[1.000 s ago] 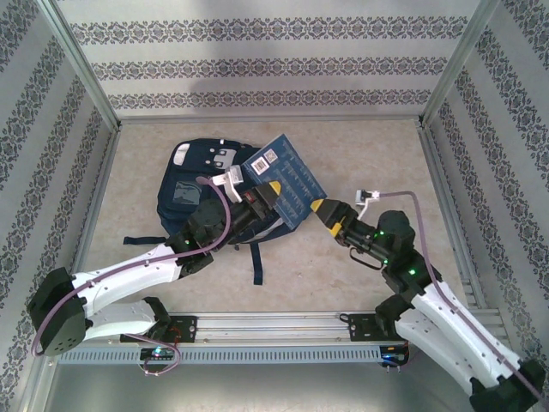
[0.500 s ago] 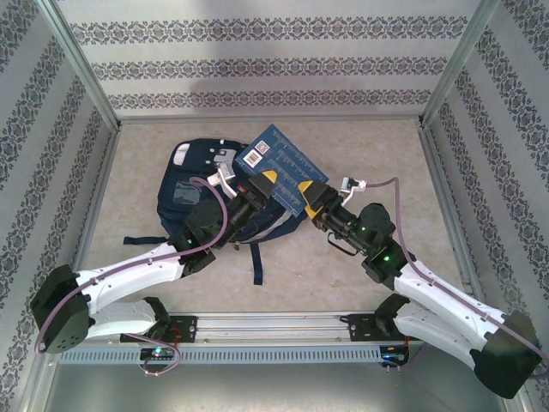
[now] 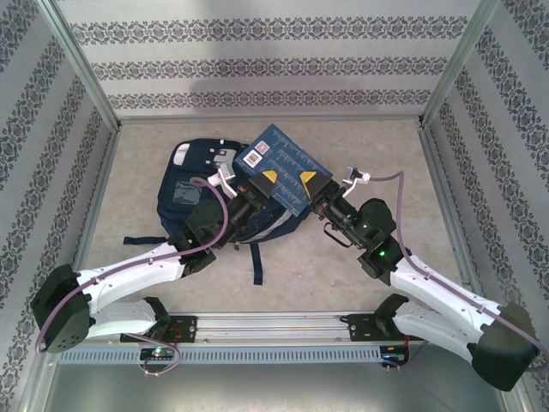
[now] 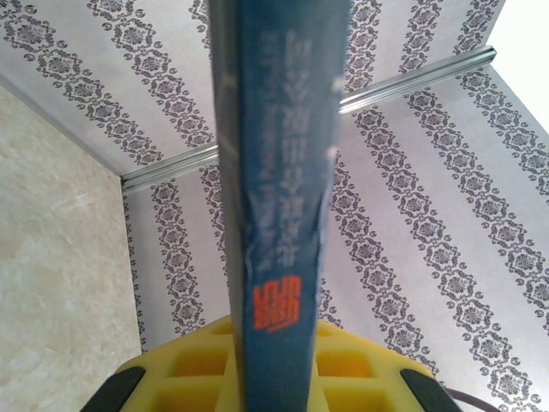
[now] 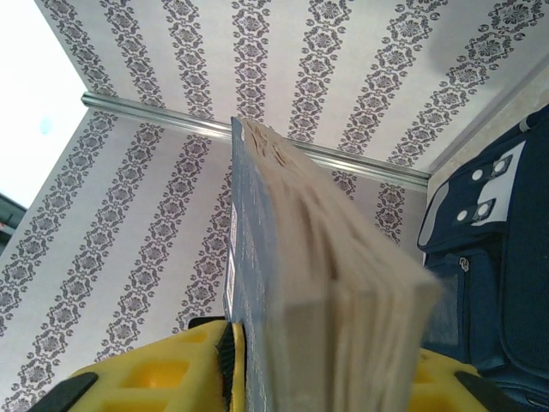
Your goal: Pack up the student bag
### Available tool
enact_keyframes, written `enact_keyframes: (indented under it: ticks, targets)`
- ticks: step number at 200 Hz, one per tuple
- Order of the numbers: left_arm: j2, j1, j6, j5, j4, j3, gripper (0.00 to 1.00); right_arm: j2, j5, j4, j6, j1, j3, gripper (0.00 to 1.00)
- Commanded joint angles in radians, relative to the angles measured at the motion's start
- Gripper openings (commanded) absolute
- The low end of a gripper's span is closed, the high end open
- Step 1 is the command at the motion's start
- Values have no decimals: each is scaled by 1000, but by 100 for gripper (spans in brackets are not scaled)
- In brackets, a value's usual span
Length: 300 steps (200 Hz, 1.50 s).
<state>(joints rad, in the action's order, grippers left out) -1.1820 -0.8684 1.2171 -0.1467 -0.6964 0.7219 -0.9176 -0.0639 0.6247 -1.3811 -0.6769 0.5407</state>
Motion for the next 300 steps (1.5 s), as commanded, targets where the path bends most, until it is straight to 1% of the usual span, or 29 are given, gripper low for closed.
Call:
enact_keyframes:
  ticks: [1, 29, 35, 41, 44, 49, 62, 73, 84, 94, 101, 116, 129, 142, 162, 174, 185, 198, 218, 239, 263, 279, 300]
  targets:
    - [-4, 8, 3, -19, -12, 27, 0, 10, 26, 48, 23, -12, 22, 28]
    - [7, 8, -6, -31, 56, 36, 0, 31, 53, -8, 55, -10, 20, 7]
    - [12, 8, -11, -36, 75, 37, 4, 39, 60, -24, 63, -9, 18, 3]
    - [17, 8, -20, -40, 95, 39, 10, 46, 65, -41, 73, -7, 18, 1]
    - [22, 8, -25, -42, 108, 39, 15, 50, 67, -51, 77, -4, 17, 0]
    - [29, 9, -38, -45, 129, 42, 22, 59, 72, -66, 83, 2, 14, 0]
    - [48, 9, -89, -42, 191, 50, 46, 88, 92, -126, 91, 23, 2, 0]
    - [66, 11, -167, -23, 260, 63, 61, 121, 111, -188, 95, 52, -16, 0]
    - [87, 12, -256, -9, 400, 93, 71, 156, 123, -285, 103, 89, -24, 0]
    - [97, 15, -338, -25, 576, 139, 76, 182, 119, -352, 124, 133, -34, 0]
    - [101, 21, -390, -39, 692, 172, 78, 197, 106, -372, 143, 162, -45, 0]
    - [87, 45, -469, -84, 908, 244, 79, 219, 94, -427, 164, 222, -55, 0]
    - [63, 84, -520, -76, 1018, 292, 80, 219, 94, -477, 207, 278, -32, 0]
    - [19, 152, -548, 5, 1070, 336, 80, 195, 95, -528, 234, 327, 10, 0]
    - [-91, 268, -572, 169, 1141, 426, 79, 136, 78, -530, 263, 373, 66, 0]
    - [-167, 304, -603, 240, 1177, 491, 78, 108, 78, -520, 276, 385, 84, 0]
    - [-239, 327, -635, 304, 1195, 552, 77, 89, 71, -507, 283, 391, 91, 0]
    - [-328, 344, -673, 352, 1224, 627, 76, 83, 67, -504, 287, 401, 90, 0]
    - [-456, 369, -689, 431, 1246, 723, 70, 93, 55, -516, 301, 415, 85, 0]
    - [-565, 383, -697, 448, 1271, 803, 64, 124, 32, -551, 312, 438, 81, 0]
    - [-660, 395, -703, 476, 1283, 868, 61, 170, -14, -591, 318, 479, 63, 0]
    - [-705, 400, -702, 506, 1281, 899, 55, 200, -44, -605, 313, 505, 38, 0]
    - [-729, 400, -705, 555, 1251, 903, 47, 221, -78, -624, 318, 537, 10, 0]
